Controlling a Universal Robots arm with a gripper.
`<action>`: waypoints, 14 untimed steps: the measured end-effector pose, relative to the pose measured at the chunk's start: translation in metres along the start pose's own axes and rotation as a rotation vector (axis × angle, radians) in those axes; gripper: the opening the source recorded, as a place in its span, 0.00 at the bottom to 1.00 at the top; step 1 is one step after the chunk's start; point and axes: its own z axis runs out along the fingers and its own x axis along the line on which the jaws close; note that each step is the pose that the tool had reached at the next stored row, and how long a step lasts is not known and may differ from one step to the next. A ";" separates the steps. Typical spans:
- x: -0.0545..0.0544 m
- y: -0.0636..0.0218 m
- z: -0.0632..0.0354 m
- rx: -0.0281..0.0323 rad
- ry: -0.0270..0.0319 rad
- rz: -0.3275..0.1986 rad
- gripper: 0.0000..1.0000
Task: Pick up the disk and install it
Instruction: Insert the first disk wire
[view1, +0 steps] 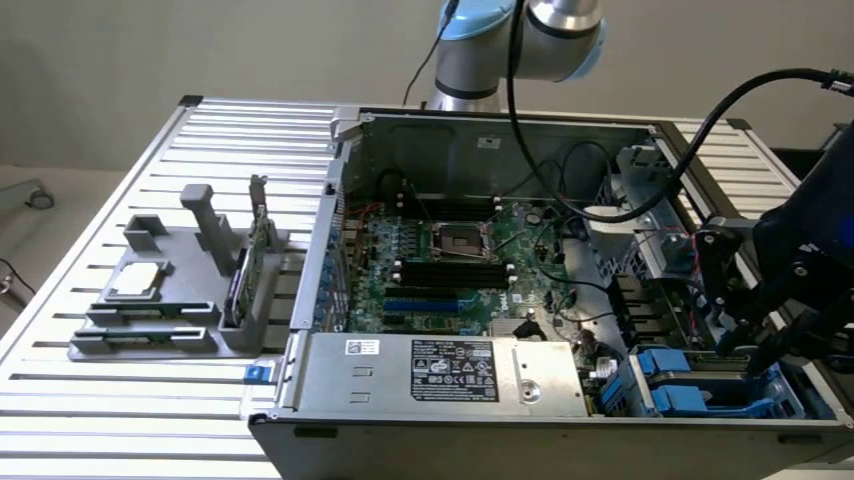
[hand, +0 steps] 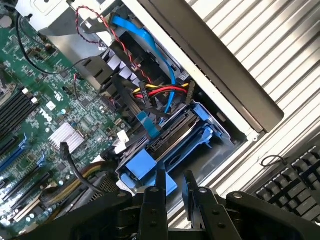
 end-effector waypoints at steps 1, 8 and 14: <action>0.000 0.0003 0.0004 -0.0035 0.0034 0.007 0.28; -0.004 0.0039 0.0038 -0.0340 0.0336 0.048 0.28; -0.008 0.0077 0.0067 -0.0554 0.0544 0.078 0.28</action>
